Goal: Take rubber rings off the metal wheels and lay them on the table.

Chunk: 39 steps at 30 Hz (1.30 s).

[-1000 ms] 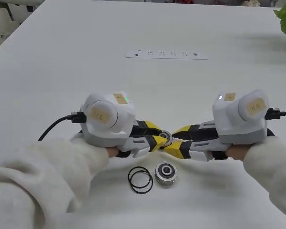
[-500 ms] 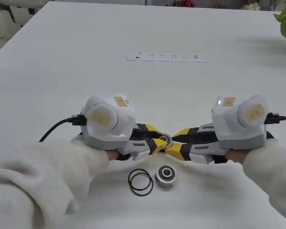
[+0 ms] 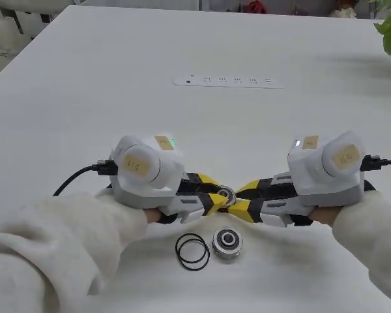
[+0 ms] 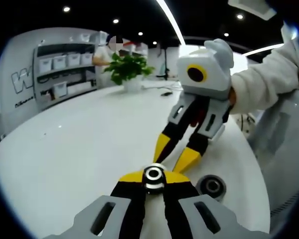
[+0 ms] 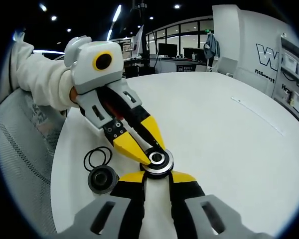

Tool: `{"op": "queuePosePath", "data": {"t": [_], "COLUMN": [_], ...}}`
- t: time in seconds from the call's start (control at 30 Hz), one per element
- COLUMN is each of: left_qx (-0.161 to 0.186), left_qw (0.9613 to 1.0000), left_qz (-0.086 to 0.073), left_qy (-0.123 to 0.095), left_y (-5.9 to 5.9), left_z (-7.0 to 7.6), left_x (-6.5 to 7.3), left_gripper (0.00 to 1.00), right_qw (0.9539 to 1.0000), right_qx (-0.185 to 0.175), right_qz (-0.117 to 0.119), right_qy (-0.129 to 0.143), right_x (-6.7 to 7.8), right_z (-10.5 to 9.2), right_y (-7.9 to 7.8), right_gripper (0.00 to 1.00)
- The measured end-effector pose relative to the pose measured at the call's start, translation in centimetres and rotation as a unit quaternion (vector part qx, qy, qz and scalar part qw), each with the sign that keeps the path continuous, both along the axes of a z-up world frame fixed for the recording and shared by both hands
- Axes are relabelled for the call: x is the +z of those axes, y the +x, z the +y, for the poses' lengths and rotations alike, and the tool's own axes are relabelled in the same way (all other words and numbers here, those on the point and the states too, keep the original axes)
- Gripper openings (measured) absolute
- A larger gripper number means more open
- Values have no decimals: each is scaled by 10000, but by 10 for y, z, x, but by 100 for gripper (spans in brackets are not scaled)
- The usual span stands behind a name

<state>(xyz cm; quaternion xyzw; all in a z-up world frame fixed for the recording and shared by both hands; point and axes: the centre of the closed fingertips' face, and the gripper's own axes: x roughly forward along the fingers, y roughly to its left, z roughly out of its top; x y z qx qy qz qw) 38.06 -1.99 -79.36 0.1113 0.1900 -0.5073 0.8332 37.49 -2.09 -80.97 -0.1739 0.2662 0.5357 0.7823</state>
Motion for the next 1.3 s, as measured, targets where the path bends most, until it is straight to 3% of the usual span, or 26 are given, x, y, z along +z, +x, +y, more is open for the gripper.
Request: {"op": "queuePosePath", "data": {"t": [0.47,0.57,0.7,1.3], "left_qx": [8,7,18,21], "left_qw": [10000,10000,9999,10000], "left_qz": [47,50,53,35], "left_qy": [-68,-77,-87,-56], "left_y": [-1,-2,-1,-2], "left_z": [1,1,1,1], "left_x": [0,0,0,0], "left_gripper": [13,13,13,13], "right_qw": [9997,9989,9991,9958], "right_qx": [-120,-215,-186,-636], "right_qz": [207,416,351,634], "right_qy": [-106,-90,-173,-156], "right_x": [-1,-4,-5,-5], "right_z": [-3,-3,-5,-8], "right_y": [-1,-2,-2,2], "right_gripper": [12,10,3,0]}}
